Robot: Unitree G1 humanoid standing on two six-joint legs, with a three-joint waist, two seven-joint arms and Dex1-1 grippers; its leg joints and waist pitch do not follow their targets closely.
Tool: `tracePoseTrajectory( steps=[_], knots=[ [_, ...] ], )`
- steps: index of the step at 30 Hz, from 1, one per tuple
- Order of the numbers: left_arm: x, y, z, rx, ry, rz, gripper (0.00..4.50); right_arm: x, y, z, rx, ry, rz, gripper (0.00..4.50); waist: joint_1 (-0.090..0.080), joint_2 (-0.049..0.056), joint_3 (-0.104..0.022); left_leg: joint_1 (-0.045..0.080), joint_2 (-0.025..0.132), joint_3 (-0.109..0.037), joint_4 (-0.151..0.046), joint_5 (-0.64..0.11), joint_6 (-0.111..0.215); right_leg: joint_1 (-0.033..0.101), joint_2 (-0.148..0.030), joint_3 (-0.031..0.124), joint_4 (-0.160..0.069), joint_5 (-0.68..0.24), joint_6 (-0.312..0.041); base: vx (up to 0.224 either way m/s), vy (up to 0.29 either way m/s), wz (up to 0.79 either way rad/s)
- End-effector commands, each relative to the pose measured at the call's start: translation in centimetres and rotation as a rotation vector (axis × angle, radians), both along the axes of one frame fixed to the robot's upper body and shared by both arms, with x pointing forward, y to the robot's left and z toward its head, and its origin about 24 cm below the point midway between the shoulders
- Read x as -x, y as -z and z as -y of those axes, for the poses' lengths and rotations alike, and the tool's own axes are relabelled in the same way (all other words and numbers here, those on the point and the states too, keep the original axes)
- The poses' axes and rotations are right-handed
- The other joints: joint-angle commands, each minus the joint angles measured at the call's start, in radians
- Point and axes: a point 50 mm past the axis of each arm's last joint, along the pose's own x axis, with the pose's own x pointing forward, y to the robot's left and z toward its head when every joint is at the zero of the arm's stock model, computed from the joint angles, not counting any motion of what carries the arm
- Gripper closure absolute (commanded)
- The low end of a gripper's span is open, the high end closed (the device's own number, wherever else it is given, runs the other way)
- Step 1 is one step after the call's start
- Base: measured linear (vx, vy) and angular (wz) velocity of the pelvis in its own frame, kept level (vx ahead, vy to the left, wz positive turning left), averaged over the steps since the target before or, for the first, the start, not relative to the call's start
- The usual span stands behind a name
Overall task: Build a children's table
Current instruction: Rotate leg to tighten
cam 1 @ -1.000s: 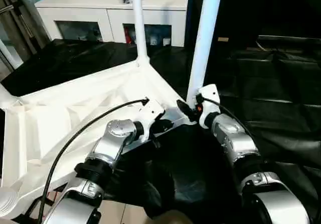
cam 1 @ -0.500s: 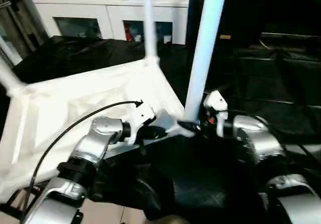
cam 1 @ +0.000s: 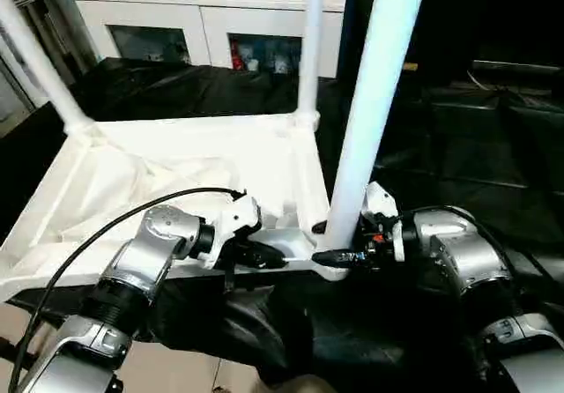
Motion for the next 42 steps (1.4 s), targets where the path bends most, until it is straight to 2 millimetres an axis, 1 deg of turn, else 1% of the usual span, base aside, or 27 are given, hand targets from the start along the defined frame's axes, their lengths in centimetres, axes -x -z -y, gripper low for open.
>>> tracePoseTrajectory(
  steps=[1, 4, 9, 11, 12, 14, 15, 16, 17, 18, 19, 21, 22, 23, 24, 25, 27, 30, 31, 32, 33, 34, 35, 36, 37, 40, 42],
  knots=[
    [-0.2, -0.3, -0.5, -0.011, -0.023, 0.017, 4.50, 1.4, 1.8, -0.2, 0.053, -0.082, -0.100, 2.05, 0.001, -0.009, -0.053, 0.001, 0.015, 0.009, -0.055, -0.201, 0.084, 0.053, -0.034, 0.025, -0.064, -0.099, -0.284, 0.000, 0.000, 0.00],
    [-0.1, -0.3, -0.5, -0.009, -0.017, 0.017, 4.50, 1.5, 1.7, -0.2, 0.053, -0.082, -0.101, 2.31, 0.002, -0.009, -0.053, 0.001, 0.015, 0.008, -0.056, -0.200, 0.080, 0.054, -0.034, 0.025, -0.064, -0.105, -0.280, 0.000, 0.000, 0.00],
    [-0.2, -0.2, 0.0, 0.001, -0.043, 0.039, 4.50, 1.4, 1.7, -0.7, 0.026, -0.054, -0.093, 2.41, 0.002, -0.009, -0.053, 0.001, 0.015, 0.008, -0.057, -0.209, 0.075, 0.053, -0.034, 0.025, -0.066, -0.118, -0.276, 0.000, 0.000, 0.00],
    [-0.5, -0.2, 0.3, 0.012, -0.075, 0.055, 4.50, 1.3, 1.9, -1.0, 0.013, -0.019, -0.086, 2.41, 0.004, -0.008, -0.053, 0.003, 0.016, 0.008, -0.057, -0.213, 0.072, 0.052, -0.034, 0.026, -0.067, -0.129, -0.272, 0.000, 0.000, 0.00],
    [-0.8, -0.2, 0.6, 0.026, -0.112, 0.069, 4.50, 1.2, 2.1, -1.3, 0.005, 0.025, -0.078, 2.42, 0.003, -0.009, -0.052, 0.002, 0.016, 0.008, -0.058, -0.215, 0.070, 0.052, -0.033, 0.026, -0.067, -0.133, -0.271, 0.000, 0.000, 0.00],
    [-1.0, -0.2, 1.0, 0.039, -0.145, 0.081, 4.50, 1.0, 2.4, -1.6, -0.001, 0.077, -0.070, 2.44, 0.002, -0.011, -0.047, 0.001, 0.014, 0.008, -0.061, -0.244, 0.055, 0.051, -0.034, 0.027, -0.073, -0.192, -0.255, 0.000, 0.000, 0.00],
    [-1.3, -0.2, 1.5, 0.047, -0.187, 0.099, 4.50, 0.6, 2.9, -2.1, -0.005, 0.170, -0.061, 2.44, 0.000, -0.010, -0.045, 0.002, 0.013, 0.006, -0.064, -0.264, 0.043, 0.049, -0.035, 0.028, -0.078, -0.245, -0.238, 0.000, 0.000, 0.00],
    [-1.3, -0.2, 1.5, 0.047, -0.187, 0.099, 4.50, 0.6, 2.9, -2.1, -0.005, 0.170, -0.061, 2.45, -0.002, -0.010, -0.042, 0.003, 0.013, 0.006, -0.066, -0.277, 0.036, 0.046, -0.036, 0.028, -0.081, -0.279, -0.228, 0.000, 0.000, 0.00],
    [-1.5, -0.1, 1.8, 0.047, -0.211, 0.109, 4.50, 0.3, 3.1, -2.3, 0.000, 0.234, -0.054, 2.46, -0.004, -0.013, -0.043, 0.005, 0.012, 0.003, -0.068, -0.294, 0.028, 0.048, -0.037, 0.028, -0.085, -0.330, -0.210, 0.000, 0.000, 0.00],
    [-1.8, 0.0, 2.4, 0.048, -0.252, 0.123, 4.50, -0.2, 3.6, -2.6, 0.004, 0.339, -0.056, 2.49, -0.008, -0.011, -0.042, 0.004, 0.011, 0.002, -0.069, -0.297, 0.019, 0.046, -0.038, 0.029, -0.087, -0.353, -0.196, 0.000, 0.000, 0.00],
    [-2.2, 0.1, 3.0, 0.050, -0.301, 0.140, 4.50, -0.6, 4.1, -2.9, 0.005, 0.436, -0.067, 2.49, -0.020, -0.010, -0.039, 0.003, 0.008, 0.001, -0.071, -0.312, 0.006, 0.042, -0.036, 0.029, -0.090, -0.379, -0.187, 0.000, 0.000, 0.00],
    [-2.5, 0.2, 3.7, 0.049, -0.343, 0.150, 4.50, -0.9, 4.5, -3.3, 0.004, 0.518, -0.080, 2.50, -0.025, -0.013, -0.040, 0.007, 0.006, -0.002, -0.071, -0.335, -0.001, 0.042, -0.036, 0.027, -0.095, -0.426, -0.167, 0.000, 0.000, 0.00],
    [-2.7, 0.2, 4.1, 0.048, -0.373, 0.161, 4.50, -1.1, 4.7, -3.5, 0.010, 0.577, -0.083, 2.50, -0.025, -0.011, -0.040, 0.008, 0.006, -0.002, -0.071, -0.340, 0.000, 0.040, -0.036, 0.029, -0.097, -0.432, -0.163, 0.000, 0.000, 0.00],
    [-2.8, 0.2, 4.4, 0.048, -0.394, 0.169, 4.50, -1.3, 4.9, -3.6, 0.016, 0.619, -0.086, 2.50, -0.027, -0.012, -0.038, 0.010, 0.005, -0.002, -0.071, -0.354, 0.001, 0.037, -0.035, 0.028, -0.102, -0.453, -0.154, 0.000, 0.000, 0.00],
    [-2.8, 0.2, 4.6, 0.049, -0.399, 0.169, 4.50, -1.3, 5.0, -3.7, 0.018, 0.630, -0.086, 2.51, -0.028, -0.012, -0.040, 0.009, 0.005, -0.003, -0.071, -0.356, 0.003, 0.037, -0.036, 0.028, -0.103, -0.459, -0.149, 0.000, 0.000, 0.00],
    [-3.1, 0.2, 5.8, 0.059, -0.447, 0.177, 4.50, -1.5, 5.4, -4.4, 0.035, 0.710, -0.101, 2.51, -0.031, -0.012, -0.040, 0.007, 0.006, -0.002, -0.071, -0.352, 0.003, 0.035, -0.034, 0.029, -0.101, -0.440, -0.150, 0.000, 0.000, 0.00],
    [-3.1, 0.2, 6.9, 0.068, -0.463, 0.180, 4.50, -1.5, 5.6, -5.5, 0.028, 0.709, -0.112, 2.51, -0.033, -0.012, -0.041, 0.010, 0.004, -0.003, -0.071, -0.364, 0.001, 0.035, -0.032, 0.027, -0.103, -0.440, -0.149, 0.000, 0.000, 0.00],
    [-2.8, 0.2, 8.0, 0.076, -0.439, 0.190, 4.50, -1.8, 5.1, -6.7, 0.004, 0.715, -0.086, 2.51, -0.033, -0.013, -0.042, 0.005, 0.005, -0.003, -0.072, -0.362, 0.011, 0.036, -0.032, 0.028, -0.101, -0.405, -0.157, 0.000, 0.000, 0.00],
    [-2.6, 0.2, 8.4, 0.080, -0.405, 0.196, 4.50, -2.2, 4.7, -7.0, -0.021, 0.742, -0.093, 2.16, -0.034, -0.012, -0.042, 0.004, 0.006, -0.004, -0.073, -0.372, 0.009, 0.036, -0.034, 0.026, -0.101, -0.411, -0.157, 0.000, 0.000, 0.00],
    [-2.6, 0.2, 8.4, 0.080, -0.405, 0.196, 4.50, -2.2, 4.7, -7.0, -0.021, 0.742, -0.093, 1.95, -0.036, -0.012, -0.043, 0.006, 0.006, -0.004, -0.073, -0.379, 0.011, 0.034, -0.033, 0.027, -0.102, -0.407, -0.158, 0.000, 0.000, 0.00],
    [-2.5, 0.2, 8.4, 0.082, -0.397, 0.196, 4.50, -2.3, 4.6, -7.1, -0.029, 0.747, -0.099, 1.79, -0.034, 0.001, -0.043, 0.005, 0.006, -0.006, -0.074, -0.378, 0.011, 0.036, -0.034, 0.027, -0.099, -0.391, -0.162, 0.000, 0.000, 0.00],
    [-2.4, 0.2, 8.2, 0.084, -0.385, 0.190, 4.50, -2.5, 4.3, -7.2, -0.054, 0.728, -0.113, 1.76, -0.037, -0.005, -0.042, 0.004, 0.007, -0.004, -0.074, -0.380, 0.012, 0.036, -0.033, 0.027, -0.102, -0.383, -0.163, 0.000, 0.000, 0.00],
    [-2.4, 0.2, 8.2, 0.084, -0.381, 0.190, 4.50, -2.5, 4.2, -7.3, -0.058, 0.720, -0.114, 1.71, -0.037, -0.006, -0.045, 0.005, 0.007, -0.004, -0.074, -0.377, 0.015, 0.037, -0.033, 0.027, -0.098, -0.356, -0.173, 0.000, 0.000, 0.00],
    [-2.4, 0.2, 8.1, 0.083, -0.381, 0.190, 4.50, -2.5, 4.2, -7.3, -0.059, 0.714, -0.113, 1.61, -0.038, -0.006, -0.045, 0.002, 0.007, -0.004, -0.075, -0.366, 0.018, 0.040, -0.032, 0.027, -0.096, -0.331, -0.181, 0.000, 0.000, 0.00],
    [-2.4, 0.2, 7.8, 0.083, -0.372, 0.192, 4.50, -2.5, 3.9, -7.3, -0.051, 0.682, -0.095, 1.35, -0.038, -0.007, -0.046, 0.002, 0.008, -0.003, -0.074, -0.358, 0.021, 0.041, -0.032, 0.026, -0.095, -0.317, -0.186, 0.000, 0.000, 0.00],
    [-2.4, 0.2, 7.3, 0.084, -0.364, 0.194, 4.50, -2.5, 3.6, -7.0, -0.047, 0.621, -0.074, 1.25, -0.039, -0.006, -0.046, -0.001, 0.007, -0.002, -0.074, -0.356, 0.026, 0.043, -0.033, 0.026, -0.095, -0.314, -0.188, 0.000, 0.000, 0.00],
    [-2.3, 0.2, 7.0, 0.086, -0.347, 0.192, 4.50, -2.3, 3.4, -6.5, -0.046, 0.563, -0.066, 1.25, -0.039, -0.007, -0.048, 0.000, 0.008, -0.001, -0.072, -0.337, 0.032, 0.045, -0.034, 0.027, -0.094, -0.292, -0.197, 0.000, 0.000, 0.00]
  ],
)
